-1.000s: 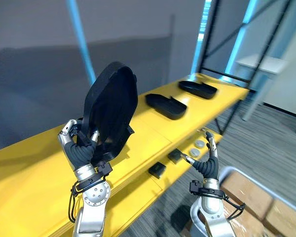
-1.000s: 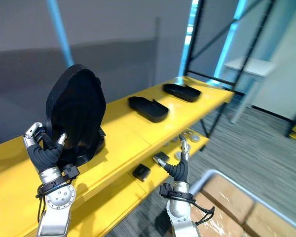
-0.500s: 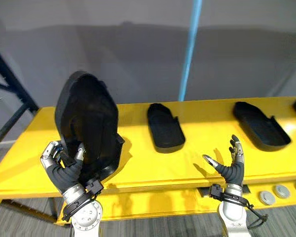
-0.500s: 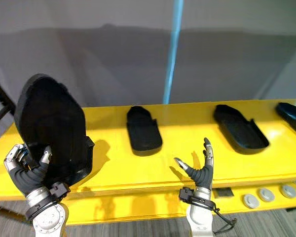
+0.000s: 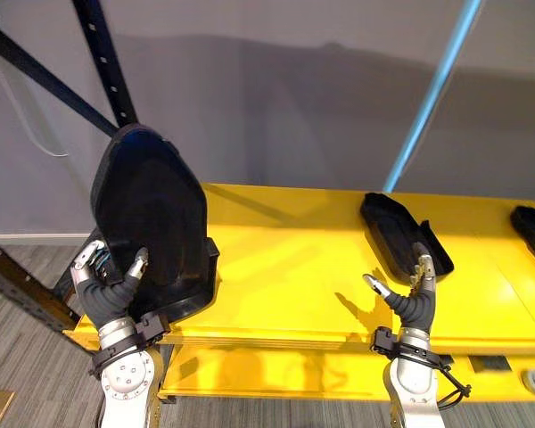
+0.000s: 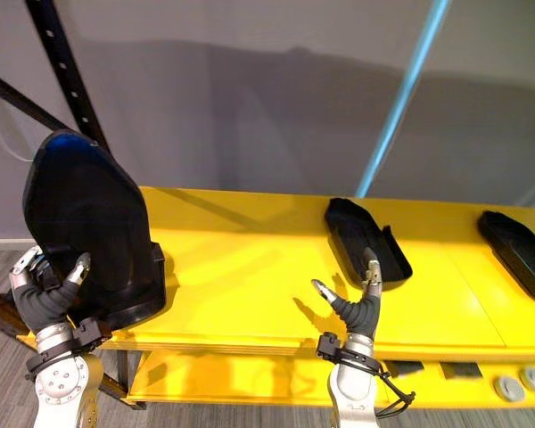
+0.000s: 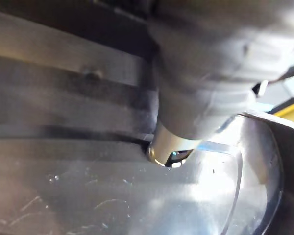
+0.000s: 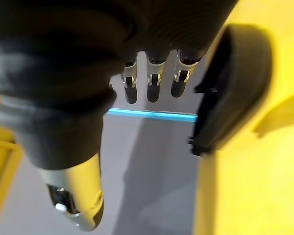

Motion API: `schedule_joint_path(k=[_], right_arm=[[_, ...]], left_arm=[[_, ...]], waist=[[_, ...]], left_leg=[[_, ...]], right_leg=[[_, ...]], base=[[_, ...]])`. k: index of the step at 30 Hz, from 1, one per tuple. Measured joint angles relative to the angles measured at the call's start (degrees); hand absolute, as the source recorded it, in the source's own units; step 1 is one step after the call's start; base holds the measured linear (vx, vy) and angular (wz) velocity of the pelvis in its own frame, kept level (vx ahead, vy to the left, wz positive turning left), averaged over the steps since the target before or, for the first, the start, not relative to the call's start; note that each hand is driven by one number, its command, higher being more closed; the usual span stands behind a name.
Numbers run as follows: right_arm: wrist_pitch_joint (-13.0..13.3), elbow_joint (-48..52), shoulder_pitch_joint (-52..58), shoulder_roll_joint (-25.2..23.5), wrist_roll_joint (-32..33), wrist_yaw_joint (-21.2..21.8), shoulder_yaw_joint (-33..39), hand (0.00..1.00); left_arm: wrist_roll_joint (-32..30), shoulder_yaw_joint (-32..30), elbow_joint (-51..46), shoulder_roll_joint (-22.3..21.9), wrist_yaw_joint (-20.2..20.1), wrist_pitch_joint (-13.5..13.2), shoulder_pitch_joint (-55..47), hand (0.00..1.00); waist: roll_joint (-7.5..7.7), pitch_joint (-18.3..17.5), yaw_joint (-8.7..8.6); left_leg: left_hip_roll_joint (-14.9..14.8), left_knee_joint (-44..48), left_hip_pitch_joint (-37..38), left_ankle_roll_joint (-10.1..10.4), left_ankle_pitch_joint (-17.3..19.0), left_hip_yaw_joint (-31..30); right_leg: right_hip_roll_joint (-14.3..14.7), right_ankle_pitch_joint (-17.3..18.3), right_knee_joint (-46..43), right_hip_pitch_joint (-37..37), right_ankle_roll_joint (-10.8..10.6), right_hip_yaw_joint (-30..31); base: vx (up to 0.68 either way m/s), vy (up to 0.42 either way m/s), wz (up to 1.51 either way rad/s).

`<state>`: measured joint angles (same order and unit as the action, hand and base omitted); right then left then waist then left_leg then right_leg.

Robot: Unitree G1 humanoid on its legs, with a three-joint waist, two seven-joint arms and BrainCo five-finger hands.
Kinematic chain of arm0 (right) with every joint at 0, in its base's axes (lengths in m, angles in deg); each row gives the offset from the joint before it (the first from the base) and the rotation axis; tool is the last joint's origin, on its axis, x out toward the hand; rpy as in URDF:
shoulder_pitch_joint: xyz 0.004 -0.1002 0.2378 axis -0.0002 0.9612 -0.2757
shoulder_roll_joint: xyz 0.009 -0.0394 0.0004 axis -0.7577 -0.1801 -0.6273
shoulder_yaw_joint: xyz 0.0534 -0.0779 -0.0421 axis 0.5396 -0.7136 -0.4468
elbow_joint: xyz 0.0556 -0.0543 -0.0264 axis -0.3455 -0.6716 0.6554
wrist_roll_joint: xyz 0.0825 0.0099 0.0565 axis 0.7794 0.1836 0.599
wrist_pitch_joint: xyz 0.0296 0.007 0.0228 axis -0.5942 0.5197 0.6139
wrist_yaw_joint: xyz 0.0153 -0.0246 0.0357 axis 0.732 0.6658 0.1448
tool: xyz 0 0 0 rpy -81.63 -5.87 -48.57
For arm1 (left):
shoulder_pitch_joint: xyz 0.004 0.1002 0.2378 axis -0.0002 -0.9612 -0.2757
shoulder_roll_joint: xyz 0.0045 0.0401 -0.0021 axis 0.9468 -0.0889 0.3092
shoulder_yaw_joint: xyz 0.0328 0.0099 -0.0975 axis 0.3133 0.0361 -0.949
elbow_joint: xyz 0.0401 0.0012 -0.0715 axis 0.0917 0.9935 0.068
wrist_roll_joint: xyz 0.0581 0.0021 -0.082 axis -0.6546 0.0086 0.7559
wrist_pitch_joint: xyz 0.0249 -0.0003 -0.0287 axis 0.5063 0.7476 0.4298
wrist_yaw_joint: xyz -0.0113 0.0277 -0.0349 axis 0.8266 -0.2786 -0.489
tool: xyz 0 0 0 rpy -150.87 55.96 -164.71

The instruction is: Walk over and take plastic housings, then place them on the shelf

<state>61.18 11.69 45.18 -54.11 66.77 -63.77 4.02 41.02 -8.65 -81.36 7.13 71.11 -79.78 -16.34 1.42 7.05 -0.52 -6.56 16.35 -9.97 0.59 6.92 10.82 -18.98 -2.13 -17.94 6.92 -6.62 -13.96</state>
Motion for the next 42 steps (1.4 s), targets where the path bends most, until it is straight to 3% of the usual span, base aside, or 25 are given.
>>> schedule_joint_path(k=[1, 2, 3, 4, 6, 13, 16, 18, 23, 27, 33, 34, 42], right_arm=[[-0.03, 0.02, 0.68, 0.13, -0.01, 0.58, -0.17, 0.0], [-0.04, 0.07, 1.7, 0.21, -0.01, 1.64, -0.37, 0.0], [-0.04, 0.16, 2.86, 0.38, 0.11, 2.38, -0.26, 0.0], [-0.05, 0.19, 3.41, 0.45, 0.24, 2.69, -0.24, 0.0], [-0.37, 0.23, 5.05, 0.87, 0.96, 3.64, -0.03, 0.0], [-0.58, 4.72, 8.44, 3.42, 1.0, 5.26, -0.1, 0.0], [-0.73, 4.96, 10.47, 5.39, 0.95, 6.17, -0.27, 0.0], [-1.32, 4.97, 12.74, 6.72, 0.95, 6.88, -0.41, 0.0], [-1.76, 5.58, 14.02, 8.84, 0.98, 8.12, -3.19, 0.0], [-1.66, 6.89, 12.91, 10.63, 0.97, 8.37, -5.54, 0.0], [-0.22, 7.0, 10.85, 11.11, 0.96, 7.92, -7.98, 0.0], [0.08, 6.99, 10.78, 11.09, 0.96, 7.89, -8.37, 0.0], [0.6, 6.99, 9.39, 11.51, 0.97, 7.77, -10.18, 0.0]], left_arm=[[0.86, 0.12, 1.19, 0.03, -0.85, 0.05, 0.86, 1.0], [2.72, 0.71, 2.75, -0.21, -2.08, 0.05, 1.83, 1.0], [4.9, 1.25, 3.9, -0.31, -3.22, 0.05, 2.83, 1.0], [6.46, 1.31, 4.44, -0.28, -3.95, 0.08, 3.4, 1.0], [11.64, 1.28, 7.03, -0.62, -5.64, 0.16, 4.93, 1.0], [27.57, 1.2, 9.14, -0.71, -7.47, 1.07, 4.96, 1.0], [32.65, 2.2, 12.71, 1.86, -7.63, 2.66, 5.28, 1.0], [36.01, 3.77, 15.54, 6.42, -7.85, 4.4, 7.66, 1.0], [37.87, 7.95, 26.89, 16.46, -8.86, 7.94, 17.39, 1.0], [37.69, 16.03, 38.59, 25.09, -10.62, 10.17, 27.81, 1.0], [33.09, 18.31, 47.64, 29.25, -12.45, 12.54, 34.17, 1.0], [32.35, 18.37, 48.17, 29.99, -12.48, 12.91, 34.38, 0.0], [26.88, 20.31, 51.85, 32.87, -13.79, 14.77, 37.89, 0.0]], waist=[[-0.04, 0.02, -0.29], [-0.38, 0.17, -0.65], [-0.68, 0.33, -1.29], [-0.68, 0.34, -1.77], [-1.99, 0.8, -2.93], [-2.51, 0.76, -3.7], [-2.86, 0.76, -4.23], [-3.52, 1.07, -4.25], [-4.6, 1.59, -4.6], [-4.57, 2.67, -4.96], [-4.46, 4.51, -5.66], [-4.45, 4.66, -5.63], [-4.33, 5.59, -5.56]], left_leg=[[0.35, -1.1, 0.91, -0.3, -0.4, 0.22], [0.79, -2.91, 2.69, -0.33, -1.06, 1.1], [1.43, -4.47, 3.9, -0.36, -1.81, 1.59], [1.8, -5.15, 4.15, -0.38, -2.2, 1.59], [1.8, -6.85, 4.66, 0.04, -3.31, 1.8], [0.73, -14.32, 6.52, 1.61, -7.14, 3.44], [0.79, -16.13, 7.26, 1.83, -8.04, 3.35], [1.03, -17.32, 7.16, 1.64, -8.82, 3.16], [1.43, -18.95, 6.39, 1.42, -10.21, 2.85], [1.44, -19.11, 4.06, 1.23, -11.1, 2.89], [1.1, -19.28, 2.96, 1.22, -11.7, 3.23], [0.97, -19.33, 2.72, 1.26, -11.83, 3.27], [0.29, -20.05, 2.12, 1.38, -13.23, 2.91]], right_leg=[[2.6, 3.6, -1.01, -0.34, -0.11, 1.64], [6.97, 8.67, -1.2, -1.08, 0.34, 4.08], [10.59, 10.77, 1.07, -2.01, 1.12, 5.63], [11.78, 11.2, 3.09, -2.62, 1.91, 5.75], [14.04, 8.82, 7.54, -4.09, 3.73, 8.42], [16.45, 5.92, 11.63, -3.63, 5.3, 10.27], [16.67, 5.86, 12.0, -3.83, 5.39, 10.16], [16.65, 5.77, 12.14, -3.36, 5.43, 9.96], [16.51, 5.48, 12.13, -2.02, 5.35, 9.69], [16.56, 4.64, 12.34, 0.33, 5.31, 9.89], [16.98, 4.03, 12.34, 1.9, 5.59, 10.73], [17.17, 3.9, 12.33, 2.32, 5.73, 11.08], [18.0, 3.3, 12.28, 3.5, 6.29, 11.59]], base=[[-0.02, 0.094, -0.05], [0.02, 0.09, -0.24], [0.04, 0.078, -0.21], [0.06, 0.029, -0.01], [0.05, -0.013, -0.1], [0.01, -0.033, -0.18], [0.0, 0.0, 0.02], [-0.02, 0.009, 0.06], [-0.03, 0.017, 0.04], [-0.04, 0.011, -0.02], [-0.04, -0.008, -0.08], [-0.04, -0.026, -0.18], [-0.04, -0.024, -0.04]])
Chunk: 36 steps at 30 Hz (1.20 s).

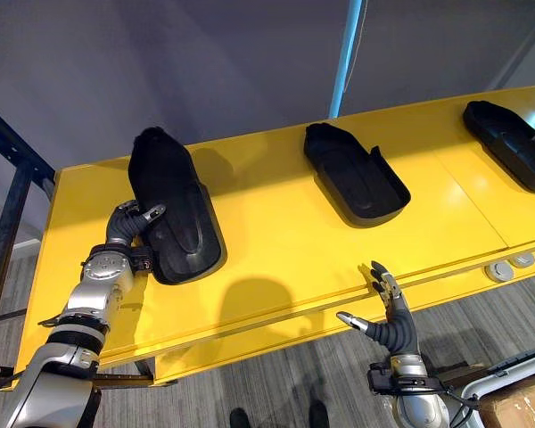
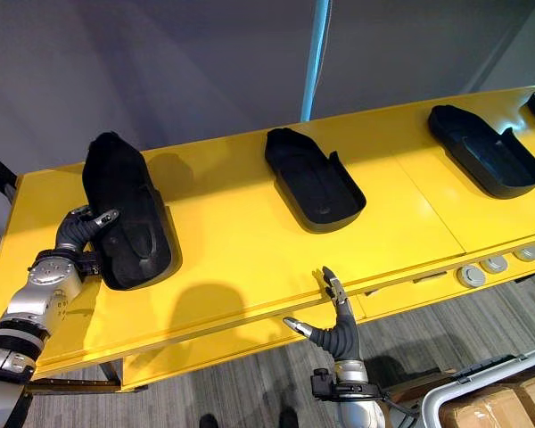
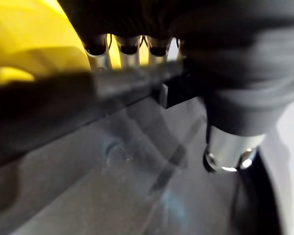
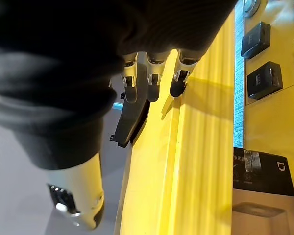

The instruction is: Walk over and take plastic housings, then place them on the shelf

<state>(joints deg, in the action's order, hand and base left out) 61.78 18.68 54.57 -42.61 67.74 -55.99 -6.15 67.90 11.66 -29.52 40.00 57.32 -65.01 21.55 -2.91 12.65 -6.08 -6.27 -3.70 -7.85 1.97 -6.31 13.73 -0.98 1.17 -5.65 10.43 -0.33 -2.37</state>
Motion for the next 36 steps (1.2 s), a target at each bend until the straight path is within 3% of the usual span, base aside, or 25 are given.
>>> schedule_joint_path(k=[10, 15, 19, 23, 24, 28, 30, 33, 36], right_arm=[[0.57, -0.32, -0.05, 0.53, 0.23, 0.63, -1.88, 0.0], [0.57, -1.05, -0.07, 0.51, 0.24, 0.81, -2.27, 0.0], [0.56, -2.63, -0.59, 0.57, 0.24, 0.81, -2.25, 0.0], [0.47, -3.89, -0.57, -0.16, 0.28, 1.48, -1.82, 0.0], [0.56, -4.59, -0.56, -0.72, 0.28, 2.01, -1.54, 0.0], [0.77, -5.3, 0.77, -1.99, 1.28, 2.75, -0.23, 0.0], [0.9, -5.43, 2.44, -3.16, 2.32, 3.53, 1.1, 0.0], [0.9, -5.43, 3.28, -4.3, 2.41, 3.77, 1.55, 0.0], [0.92, -5.48, 4.85, -5.66, 2.42, 4.9, 1.59, 0.0]], left_arm=[[-4.84, 0.04, 0.61, 0.55, -1.97, 1.2, 1.05, 0.0], [-2.85, -0.01, -1.69, 0.55, -0.19, 1.64, 2.45, 0.0], [1.95, -1.74, -14.42, 0.31, 3.31, -0.15, 2.01, 0.0], [-0.34, -10.68, -30.19, -2.91, 7.31, -4.01, -0.2, 0.0], [-3.41, -13.57, -34.33, -3.32, 8.44, -4.79, -2.2, 1.0], [-13.57, -20.31, -46.13, -9.27, 11.7, -6.73, -10.29, 1.0], [-19.5, -21.28, -55.88, -15.96, 11.93, -8.31, -22.96, 1.0], [-20.9, -19.39, -60.93, -22.51, 10.97, -8.89, -32.84, 1.0], [-23.31, -12.81, -62.14, -30.14, 8.88, -8.98, -44.52, 1.0]], waist=[[0.0, 0.55, 0.04], [0.0, 0.57, 0.16], [0.03, 0.55, 0.74], [-0.02, 0.49, 0.73], [-0.05, 0.33, 0.74], [-0.39, -1.43, 0.96], [-0.62, -2.78, 1.67], [-0.57, -3.14, 2.16], [-0.66, -4.17, 2.79]], left_leg=[[-0.11, -0.33, 0.86, 0.02, -0.03, 0.08], [-0.09, -0.42, 1.84, 0.02, -0.03, 0.04], [-0.08, -0.71, 3.16, 0.02, -0.02, -0.14], [0.0, -0.94, 4.57, 0.02, -0.02, -1.37], [0.0, -1.17, 5.17, 0.02, -0.02, -1.47], [0.19, -1.18, 5.13, 0.03, -0.03, -2.98], [0.36, -1.2, 5.23, 0.03, -0.03, -3.59], [0.38, -1.2, 5.23, 0.13, -0.09, -4.29], [0.39, -1.24, 5.2, 0.18, -0.08, -4.4]], right_leg=[[0.14, -0.09, -0.08, -0.5, 0.01, 0.29], [0.14, -0.09, -0.07, -1.45, 0.0, 0.33], [0.14, -0.06, 0.01, -2.75, -0.02, 0.21], [0.14, -0.03, 0.19, -4.44, -0.05, -0.47], [0.14, 0.03, 0.27, -4.96, -0.13, -0.48], [-0.08, 0.19, 0.67, -5.78, -0.34, -1.9], [-0.28, 0.23, 1.05, -6.35, -0.39, -2.48], [-0.32, 0.3, 1.1, -6.48, -0.46, -3.02], [-0.38, 0.37, 1.29, -6.37, -0.53, -3.13]], base=[[-0.03, 0.001, -0.01], [-0.01, 0.002, 0.0], [-0.04, 0.012, 0.02], [-0.04, 0.009, 0.07], [-0.04, 0.011, 0.02], [-0.03, 0.016, 0.18], [-0.01, 0.024, 0.14], [-0.03, 0.016, 0.13], [-0.05, 0.02, 0.02]])
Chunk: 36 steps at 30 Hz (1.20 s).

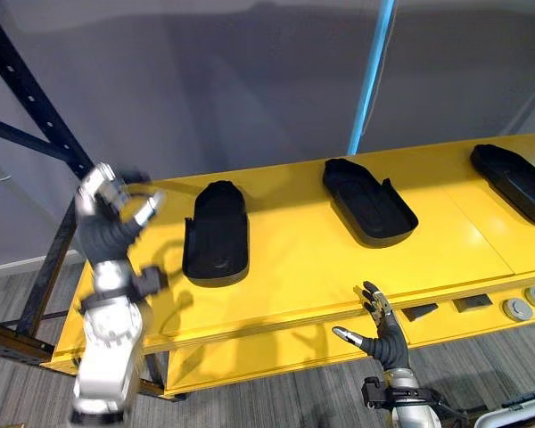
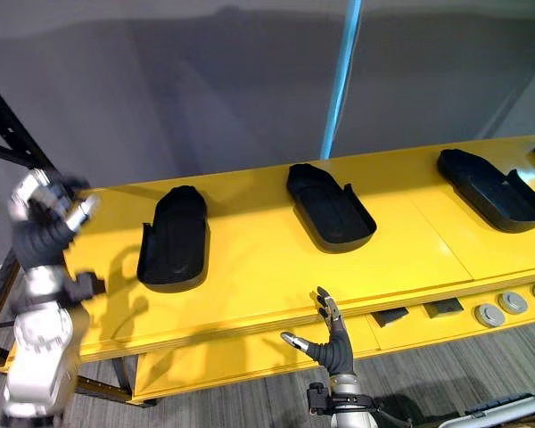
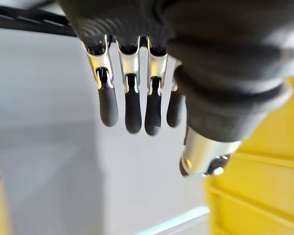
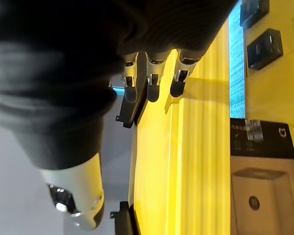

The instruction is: Walk over and take plastic housings, then place them on the shelf

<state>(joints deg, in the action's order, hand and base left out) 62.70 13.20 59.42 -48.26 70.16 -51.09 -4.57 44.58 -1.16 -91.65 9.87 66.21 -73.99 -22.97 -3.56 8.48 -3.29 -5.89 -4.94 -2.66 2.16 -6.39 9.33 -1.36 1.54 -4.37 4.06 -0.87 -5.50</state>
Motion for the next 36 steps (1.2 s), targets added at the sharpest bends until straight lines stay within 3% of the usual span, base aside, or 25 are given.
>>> schedule_joint_path(k=[4, 13, 23, 36], right_arm=[[0.32, -1.11, 1.99, -0.19, 0.0, 1.53, -0.24, 0.0], [1.02, -0.29, 2.09, -0.14, 0.0, 1.16, -0.52, 0.0], [1.12, -1.09, 0.15, -0.14, 0.0, 0.83, -0.76, 0.0], [2.2, -1.07, -0.87, -0.18, 0.03, 0.77, -0.8, 0.0]], left_arm=[[-0.61, 6.28, 0.75, -4.67, -5.01, 0.21, -8.09, 1.0], [0.47, 5.86, 7.01, -6.31, -7.22, 1.04, -8.78, 1.0], [0.36, -0.82, 16.33, -7.11, -3.94, 1.99, 3.77, 1.0], [0.46, -0.88, 20.61, -6.39, -2.46, 2.05, 9.02, 1.0]], waist=[[-0.18, -0.3, -0.06], [-0.44, -1.11, -1.18], [-0.37, 0.9, -1.53], [-0.14, 2.42, -2.19]], left_leg=[[-0.01, -0.03, -0.65, 0.05, 0.01, -0.02], [-0.14, 0.0, -3.67, 0.45, -0.35, 0.19], [-0.2, 0.01, -5.5, 0.46, -0.33, 3.03], [-0.25, 0.01, -5.61, 0.47, -0.3, 3.51]], right_leg=[[-0.03, 0.27, 0.06, 0.39, -0.34, 0.0], [0.12, -0.65, -0.03, 3.42, -0.22, 0.27], [0.27, -1.7, 0.01, 6.62, -0.45, 3.1], [0.35, -1.77, 0.01, 7.01, -0.43, 3.52]], base=[[-0.04, 0.019, -0.01], [-0.01, 0.006, 0.0], [-0.04, 0.012, -0.14], [-0.02, 0.007, -0.03]])
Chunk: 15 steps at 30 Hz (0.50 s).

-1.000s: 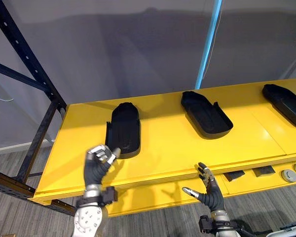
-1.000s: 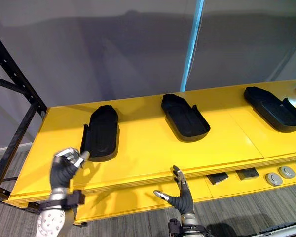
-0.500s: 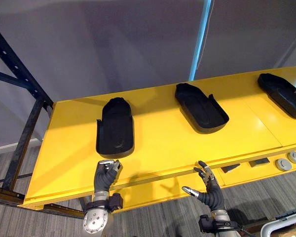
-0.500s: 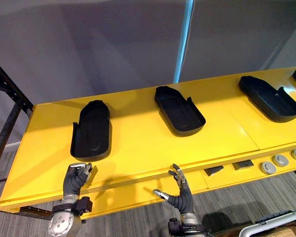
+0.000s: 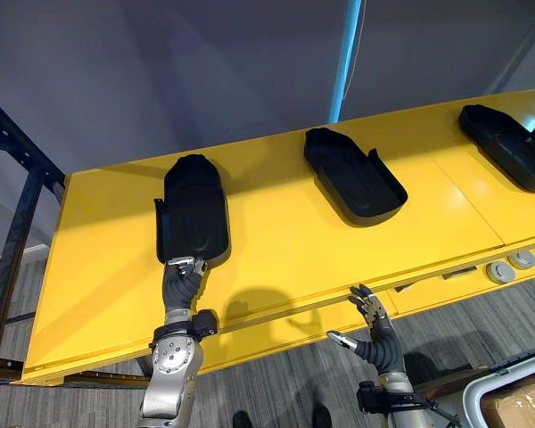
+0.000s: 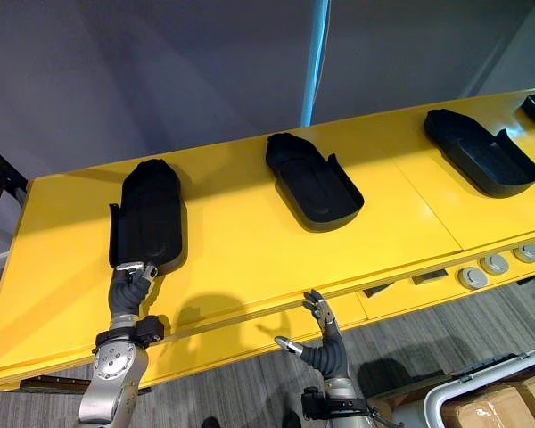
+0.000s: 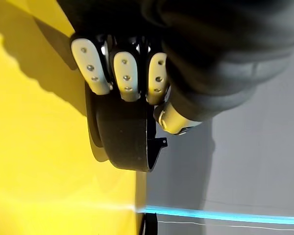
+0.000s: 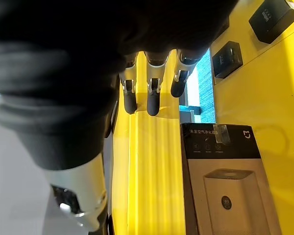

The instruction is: Walk over and take plastic housings, then place them on the shelf

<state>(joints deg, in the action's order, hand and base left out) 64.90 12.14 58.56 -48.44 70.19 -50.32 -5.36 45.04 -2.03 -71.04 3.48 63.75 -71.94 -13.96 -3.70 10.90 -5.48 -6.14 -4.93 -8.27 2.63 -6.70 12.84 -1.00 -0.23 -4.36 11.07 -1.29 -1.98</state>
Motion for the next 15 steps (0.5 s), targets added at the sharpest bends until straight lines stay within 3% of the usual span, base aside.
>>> schedule_joint_path(k=[3, 4, 6, 9, 12, 15], right_arm=[[0.11, 0.01, -0.05, 0.0, 0.01, 0.0, 0.01, 0.0], [0.12, 0.01, -0.07, 0.0, 0.01, 0.0, 0.01, 0.0], [0.15, 0.0, -0.23, 0.05, 0.01, -0.01, 0.03, 0.0], [0.09, -0.18, -0.29, 0.13, 0.01, -0.53, 0.61, 0.0], [-0.64, -0.89, -0.39, 0.27, 0.0, -0.93, 2.24, 0.0], [-0.75, -0.98, -0.62, 0.24, 0.02, -2.19, 5.51, 0.0]], left_arm=[[0.0, 0.09, 0.42, -0.01, -0.03, 0.01, -0.06, 1.0], [0.0, 0.13, 0.4, -0.02, -0.03, 0.01, -0.08, 0.0], [0.02, 0.47, -0.99, -0.14, -0.04, 0.2, -0.66, 0.0], [-0.04, 5.02, -14.66, -0.81, -0.97, -0.3, -7.46, 0.0], [-1.31, 10.72, -24.74, -2.59, -2.5, -2.77, -12.3, 0.0], [-5.89, 12.78, -28.51, -4.35, -0.34, -6.82, -12.34, 0.0]], waist=[[0.03, 0.15, 0.0], [0.03, 0.17, -0.02], [0.03, 0.43, -0.08], [0.22, 0.69, 0.03], [0.22, 0.7, 0.46], [0.21, 0.64, 0.8]], left_leg=[[0.0, 0.0, 0.01, 0.0, 0.0, 0.01], [0.0, 0.0, 0.03, 0.0, 0.0, 0.0], [0.0, 0.0, 0.18, -0.01, -0.01, -0.09], [0.04, 0.0, 1.09, 0.09, 0.08, -0.18], [0.04, -0.01, 3.23, 0.37, 0.51, -0.48], [0.01, -0.02, 4.65, 0.46, 0.68, -0.64]], right_leg=[[0.0, -0.01, 0.0, -0.02, 0.0, 0.01], [0.0, -0.02, 0.0, -0.05, 0.01, 0.0], [-0.01, -0.03, -0.01, -0.25, 0.02, -0.06], [-0.05, -0.03, 0.32, -1.34, 0.01, -0.11], [-0.06, 0.02, 1.21, -4.01, -0.04, -0.36], [-0.04, 0.06, 1.45, -5.58, -0.1, -0.5]], base=[[-0.01, 0.005, 0.0], [0.0, 0.0, 0.0], [0.0, 0.0, 0.0], [0.0, 0.005, 0.01], [-0.01, 0.012, 0.04], [-0.04, 0.013, 0.02]])
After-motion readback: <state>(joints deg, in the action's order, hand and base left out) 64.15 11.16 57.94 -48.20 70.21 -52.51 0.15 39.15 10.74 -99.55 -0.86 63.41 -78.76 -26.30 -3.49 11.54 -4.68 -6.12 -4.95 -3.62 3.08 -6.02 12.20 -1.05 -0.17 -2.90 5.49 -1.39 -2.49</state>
